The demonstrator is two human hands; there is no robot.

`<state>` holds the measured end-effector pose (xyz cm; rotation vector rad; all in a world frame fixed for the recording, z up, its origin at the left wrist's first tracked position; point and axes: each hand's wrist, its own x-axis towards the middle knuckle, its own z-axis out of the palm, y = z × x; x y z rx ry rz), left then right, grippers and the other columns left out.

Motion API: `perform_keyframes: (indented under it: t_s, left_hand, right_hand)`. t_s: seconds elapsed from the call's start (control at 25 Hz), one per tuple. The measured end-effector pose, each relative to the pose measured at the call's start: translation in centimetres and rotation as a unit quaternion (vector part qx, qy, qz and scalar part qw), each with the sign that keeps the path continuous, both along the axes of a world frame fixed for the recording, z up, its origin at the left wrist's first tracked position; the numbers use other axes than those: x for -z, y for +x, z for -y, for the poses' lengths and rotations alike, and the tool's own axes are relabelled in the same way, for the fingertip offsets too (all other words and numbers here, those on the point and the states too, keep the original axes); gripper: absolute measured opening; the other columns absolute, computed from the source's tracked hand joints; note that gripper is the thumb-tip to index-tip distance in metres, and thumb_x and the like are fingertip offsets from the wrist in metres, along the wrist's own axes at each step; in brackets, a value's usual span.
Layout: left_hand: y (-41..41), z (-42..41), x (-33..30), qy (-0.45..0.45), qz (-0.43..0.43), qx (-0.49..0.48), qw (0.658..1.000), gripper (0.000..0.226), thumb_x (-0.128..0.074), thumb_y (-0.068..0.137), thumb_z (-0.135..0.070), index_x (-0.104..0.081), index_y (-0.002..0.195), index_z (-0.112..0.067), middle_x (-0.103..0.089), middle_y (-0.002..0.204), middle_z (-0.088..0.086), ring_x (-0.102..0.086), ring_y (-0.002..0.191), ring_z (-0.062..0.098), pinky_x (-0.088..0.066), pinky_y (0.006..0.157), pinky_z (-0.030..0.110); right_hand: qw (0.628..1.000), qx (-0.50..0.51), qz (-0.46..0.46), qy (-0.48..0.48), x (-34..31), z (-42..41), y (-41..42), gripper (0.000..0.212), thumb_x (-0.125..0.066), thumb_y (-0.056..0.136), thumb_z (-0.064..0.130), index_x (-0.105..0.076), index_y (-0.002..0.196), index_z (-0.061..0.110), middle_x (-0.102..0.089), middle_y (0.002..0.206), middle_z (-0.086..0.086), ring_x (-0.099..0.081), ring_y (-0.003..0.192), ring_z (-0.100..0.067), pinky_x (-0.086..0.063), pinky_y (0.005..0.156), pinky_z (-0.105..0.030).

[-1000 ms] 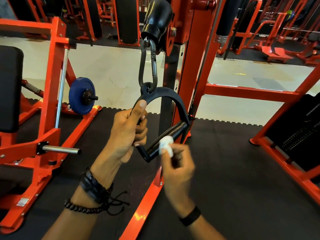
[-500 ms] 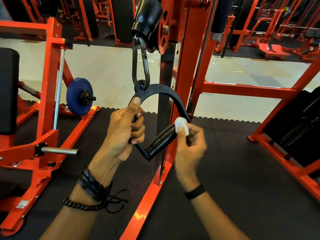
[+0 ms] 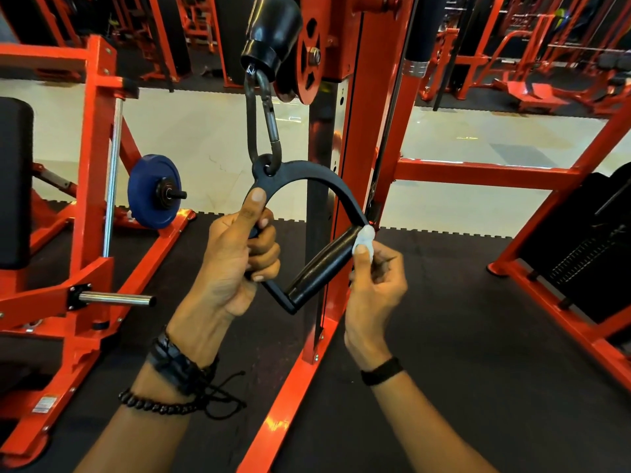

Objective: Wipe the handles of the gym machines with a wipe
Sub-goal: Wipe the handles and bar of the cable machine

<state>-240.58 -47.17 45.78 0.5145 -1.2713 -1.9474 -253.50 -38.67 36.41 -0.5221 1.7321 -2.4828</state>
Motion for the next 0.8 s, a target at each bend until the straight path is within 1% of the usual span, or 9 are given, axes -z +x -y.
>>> perform_keyframes:
  t_s: [0.12, 0.2, 0.28, 0.32, 0.4, 0.52, 0.6, 0.72, 0.8]
  left_hand:
    - [0.0, 0.2, 0.1, -0.001, -0.005, 0.001, 1.0, 0.037, -0.052, 0.095, -0.045, -0.042, 0.072, -0.018, -0.015, 0.051, -0.006, -0.013, 0.036, 0.005, -0.013, 0.036, 0.017]
    - [0.1, 0.2, 0.0, -0.003, -0.004, 0.004, 1.0, 0.037, -0.052, 0.094, -0.045, -0.042, 0.072, -0.018, -0.015, 0.051, -0.007, -0.013, 0.036, 0.005, -0.013, 0.036, 0.018]
    - [0.2, 0.0, 0.0, -0.003, -0.003, 0.002, 1.0, 0.037, -0.051, 0.095, -0.044, -0.042, 0.072, -0.017, -0.016, 0.051, -0.007, -0.013, 0.036, 0.005, -0.012, 0.036, 0.018]
    - [0.2, 0.0, 0.0, -0.003, -0.004, 0.001, 1.0, 0.037, -0.051, 0.095, -0.044, -0.041, 0.072, -0.017, -0.016, 0.051, -0.007, -0.013, 0.036, 0.005, -0.012, 0.037, 0.018]
    - [0.1, -0.1, 0.0, -0.006, -0.008, -0.001, 1.0, 0.037, -0.051, 0.096, -0.044, -0.042, 0.072, -0.017, -0.016, 0.051, -0.007, -0.013, 0.036, 0.005, -0.012, 0.037, 0.019]
    - [-0.1, -0.2, 0.2, -0.011, -0.008, -0.003, 1.0, 0.037, -0.051, 0.096, -0.044, -0.042, 0.071, -0.017, -0.015, 0.052, -0.006, -0.013, 0.037, 0.006, -0.012, 0.036, 0.019]
    - [0.1, 0.0, 0.2, -0.014, -0.006, -0.004, 1.0, 0.037, -0.052, 0.095, -0.044, -0.043, 0.071, -0.017, -0.016, 0.051, -0.006, -0.013, 0.037, 0.006, -0.012, 0.037, 0.019]
    - [0.4, 0.1, 0.1, -0.014, -0.001, -0.004, 1.0, 0.036, -0.053, 0.094, -0.045, -0.044, 0.071, -0.017, -0.018, 0.05, -0.007, -0.015, 0.036, 0.006, -0.014, 0.036, 0.018]
    - [0.3, 0.0, 0.1, -0.014, -0.002, -0.003, 1.0, 0.037, -0.053, 0.094, -0.044, -0.044, 0.071, -0.017, -0.019, 0.05, -0.007, -0.014, 0.036, 0.006, -0.015, 0.036, 0.018]
  right_hand:
    - [0.996, -0.079, 0.032, 0.02, 1.6, -2.2, 6.2, 0.014, -0.069, 0.085, 0.036, -0.064, 0.087, 0.023, -0.059, 0.076, -0.02, -0.051, 0.066, -0.023, -0.045, 0.06, -0.044]
    - [0.989, -0.135, 0.055, 0.027, 1.6, -3.0, 8.9, 0.01, -0.071, 0.085, 0.025, -0.063, 0.084, 0.019, -0.058, 0.068, -0.014, -0.052, 0.062, -0.02, -0.044, 0.056, -0.037]
    - [0.988, -0.125, 0.092, 0.02, 1.0, -2.3, 7.1, 0.008, -0.068, 0.089, 0.005, -0.064, 0.088, 0.012, -0.059, 0.067, -0.004, -0.052, 0.06, -0.015, -0.043, 0.053, -0.03]
    - [0.988, -0.103, 0.115, 0.01, 0.2, -1.7, 5.2, 0.01, -0.064, 0.091, 0.0, -0.065, 0.091, 0.01, -0.06, 0.069, -0.002, -0.052, 0.06, -0.012, -0.043, 0.052, -0.026]
    - [0.985, -0.078, 0.152, -0.024, -1.4, -0.8, 1.2, 0.012, -0.058, 0.094, -0.001, -0.066, 0.097, 0.008, -0.06, 0.074, -0.002, -0.053, 0.061, -0.009, -0.043, 0.052, -0.023]
    - [0.978, -0.109, 0.176, -0.017, -1.8, -0.4, -0.2, 0.013, -0.055, 0.097, 0.002, -0.066, 0.099, 0.007, -0.058, 0.075, -0.003, -0.053, 0.062, -0.008, -0.043, 0.055, -0.023]
    - [0.97, -0.166, 0.177, 0.006, -0.8, -1.3, 2.2, 0.016, -0.054, 0.097, 0.002, -0.067, 0.092, 0.01, -0.056, 0.075, -0.004, -0.052, 0.065, -0.01, -0.042, 0.055, -0.025]
    - [0.937, -0.283, 0.2, 0.042, 0.1, -3.3, 6.3, 0.02, -0.054, 0.096, 0.002, -0.069, 0.086, 0.01, -0.062, 0.076, -0.003, -0.056, 0.072, -0.014, -0.043, 0.059, -0.026]
    - [0.92, -0.31, 0.24, 0.023, -0.5, -3.4, 5.6, 0.021, -0.053, 0.095, -0.001, -0.068, 0.086, 0.011, -0.063, 0.076, -0.002, -0.058, 0.07, -0.012, -0.044, 0.061, -0.027]
